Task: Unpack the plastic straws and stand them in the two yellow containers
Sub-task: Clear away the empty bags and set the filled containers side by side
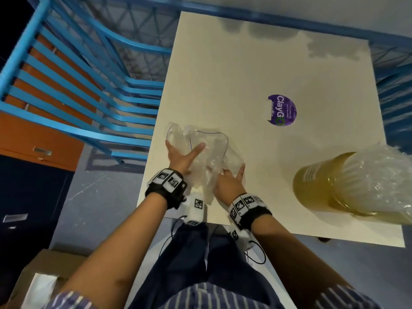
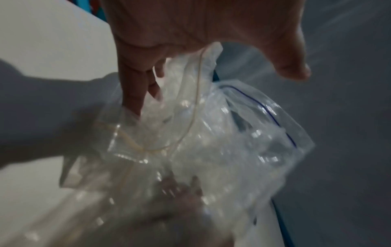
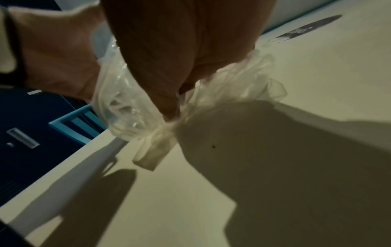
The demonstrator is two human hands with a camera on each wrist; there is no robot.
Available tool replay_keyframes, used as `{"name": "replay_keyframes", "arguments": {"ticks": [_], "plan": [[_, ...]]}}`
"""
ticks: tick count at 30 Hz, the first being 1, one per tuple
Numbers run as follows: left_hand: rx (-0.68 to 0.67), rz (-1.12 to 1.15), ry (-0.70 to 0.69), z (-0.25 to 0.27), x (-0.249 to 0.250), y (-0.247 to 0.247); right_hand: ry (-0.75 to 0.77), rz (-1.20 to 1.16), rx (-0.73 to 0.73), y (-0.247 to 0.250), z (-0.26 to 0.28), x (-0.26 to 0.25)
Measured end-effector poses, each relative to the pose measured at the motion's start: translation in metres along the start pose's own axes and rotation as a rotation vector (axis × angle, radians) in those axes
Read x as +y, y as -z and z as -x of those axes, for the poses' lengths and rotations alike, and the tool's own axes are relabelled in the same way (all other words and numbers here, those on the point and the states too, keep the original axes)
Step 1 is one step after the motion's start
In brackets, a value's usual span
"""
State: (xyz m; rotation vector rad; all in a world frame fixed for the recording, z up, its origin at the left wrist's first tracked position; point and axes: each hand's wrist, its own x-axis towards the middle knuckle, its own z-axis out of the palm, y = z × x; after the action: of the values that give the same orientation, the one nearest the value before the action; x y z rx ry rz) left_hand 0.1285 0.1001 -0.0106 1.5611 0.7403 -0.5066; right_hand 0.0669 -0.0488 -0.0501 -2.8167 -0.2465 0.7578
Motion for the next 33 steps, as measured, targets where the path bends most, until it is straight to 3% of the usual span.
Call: {"name": "replay_keyframes", "arguments": {"ticks": [2, 5, 7, 9, 11, 13, 14, 16, 17, 18, 19, 22, 23, 24, 25, 27, 30, 33], "plan": [[-0.016, -0.240, -0.083, -0.001, 0.002, -0.022, 0.006, -0.109, -0.091, 0.006, 0.000, 0.000], [-0.073, -0.383, -0.291, -0.008, 0.001, -0.040, 0.112, -0.342, -0.117, 0.014, 0.011, 0.013], [-0.110, -0.555, -0.470, -0.014, -0.004, -0.035, 0.139, -0.358, 0.003, 0.009, 0.017, 0.026], [-0.171, -0.770, -0.659, -0.021, -0.010, -0.027, 0.066, -0.352, 0.214, 0.006, 0.020, 0.034], [-0.288, -0.930, -0.797, -0.020, -0.015, -0.025, 0.009, -0.343, 0.314, 0.010, 0.025, 0.034], [-0.422, -1.178, -0.721, -0.010, -0.021, -0.024, 0.024, -0.410, 0.406, 0.015, 0.027, 0.032], [-0.421, -1.273, -0.684, -0.009, -0.026, -0.027, 0.057, -0.411, 0.465, 0.019, 0.028, 0.031], [-0.283, -1.252, -0.673, -0.003, -0.031, -0.032, 0.164, -0.271, 0.573, 0.029, 0.025, 0.032], [-0.276, -1.234, -0.642, -0.002, -0.034, -0.032, 0.228, -0.169, 0.571, 0.032, 0.019, 0.035], [-0.267, -1.259, -0.675, -0.003, -0.033, -0.031, 0.279, -0.072, 0.493, 0.037, 0.014, 0.036], [-0.347, -1.357, -0.803, -0.001, -0.028, -0.027, 0.316, -0.002, 0.368, 0.041, 0.007, 0.036], [-0.619, -1.337, -0.783, 0.009, -0.033, -0.012, 0.303, 0.092, -0.015, 0.046, -0.001, 0.033], [-0.697, -1.360, -0.754, 0.011, -0.035, -0.007, 0.277, 0.071, -0.060, 0.044, 0.001, 0.033], [-0.716, -1.372, -0.828, 0.020, -0.037, -0.003, 0.243, 0.003, -0.068, 0.041, 0.006, 0.034], [-0.672, -1.311, -0.856, 0.028, -0.039, 0.000, 0.204, -0.094, -0.057, 0.040, 0.012, 0.037], [-0.482, -1.049, -0.760, 0.046, -0.044, 0.005, 0.162, -0.221, -0.056, 0.038, 0.031, 0.055], [-0.180, -0.767, -0.712, 0.074, -0.066, 0.011, 0.186, -0.202, -0.087, 0.036, 0.073, 0.103], [-0.105, -0.578, -0.547, 0.095, -0.123, 0.011, 0.115, -0.316, -0.165, 0.030, 0.137, 0.169]]}}
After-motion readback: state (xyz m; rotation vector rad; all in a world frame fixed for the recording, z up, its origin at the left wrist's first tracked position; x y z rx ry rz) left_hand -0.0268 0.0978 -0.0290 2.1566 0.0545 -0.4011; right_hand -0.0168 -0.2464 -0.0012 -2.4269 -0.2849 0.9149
